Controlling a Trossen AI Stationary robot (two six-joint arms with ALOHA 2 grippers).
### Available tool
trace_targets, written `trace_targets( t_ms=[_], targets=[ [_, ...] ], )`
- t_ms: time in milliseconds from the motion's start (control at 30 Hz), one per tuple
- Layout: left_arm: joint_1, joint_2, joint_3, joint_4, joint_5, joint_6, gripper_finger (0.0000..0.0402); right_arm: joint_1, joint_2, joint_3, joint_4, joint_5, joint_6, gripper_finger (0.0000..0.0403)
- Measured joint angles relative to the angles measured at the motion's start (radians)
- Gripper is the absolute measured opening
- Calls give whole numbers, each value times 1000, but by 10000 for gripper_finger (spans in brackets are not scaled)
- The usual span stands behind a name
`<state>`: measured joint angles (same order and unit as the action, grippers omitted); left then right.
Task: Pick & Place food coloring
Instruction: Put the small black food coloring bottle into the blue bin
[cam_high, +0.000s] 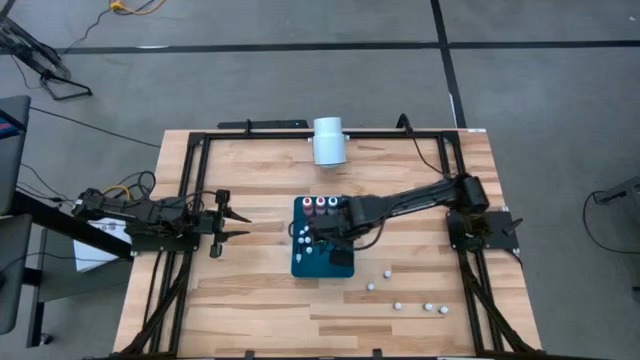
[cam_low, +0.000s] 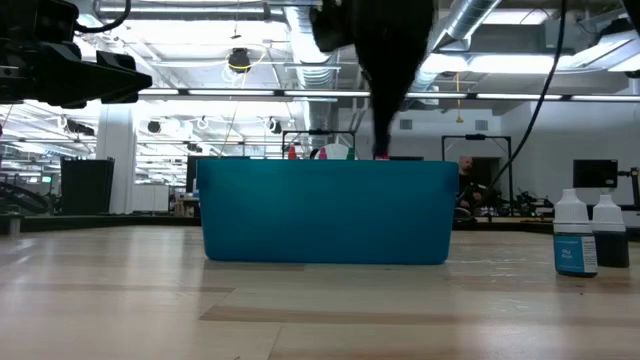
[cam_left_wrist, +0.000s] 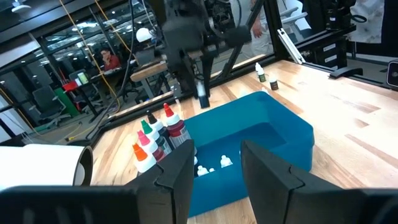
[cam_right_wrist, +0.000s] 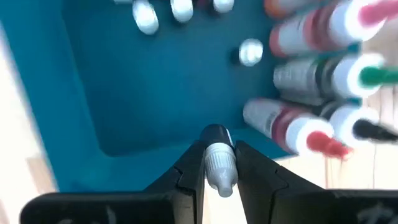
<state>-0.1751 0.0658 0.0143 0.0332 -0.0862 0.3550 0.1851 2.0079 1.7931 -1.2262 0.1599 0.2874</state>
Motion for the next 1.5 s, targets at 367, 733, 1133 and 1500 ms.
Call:
trace_targets(
  t_ms=[367, 733, 1133, 1500],
  targets=[
    [0, 0, 0, 0, -1, 0, 123, -11, 79, -15, 12, 5, -8, 64],
    [0, 0, 0, 0, -3, 0, 123, -12, 76, -181, 165, 3, 34, 64],
    [0, 0, 0, 1, -3, 1, 123, -15, 76, -210, 188, -2, 28, 79],
    [0, 0, 0, 1, -3, 1, 123, -20, 76, -210, 188, -3, 26, 104]
  ],
)
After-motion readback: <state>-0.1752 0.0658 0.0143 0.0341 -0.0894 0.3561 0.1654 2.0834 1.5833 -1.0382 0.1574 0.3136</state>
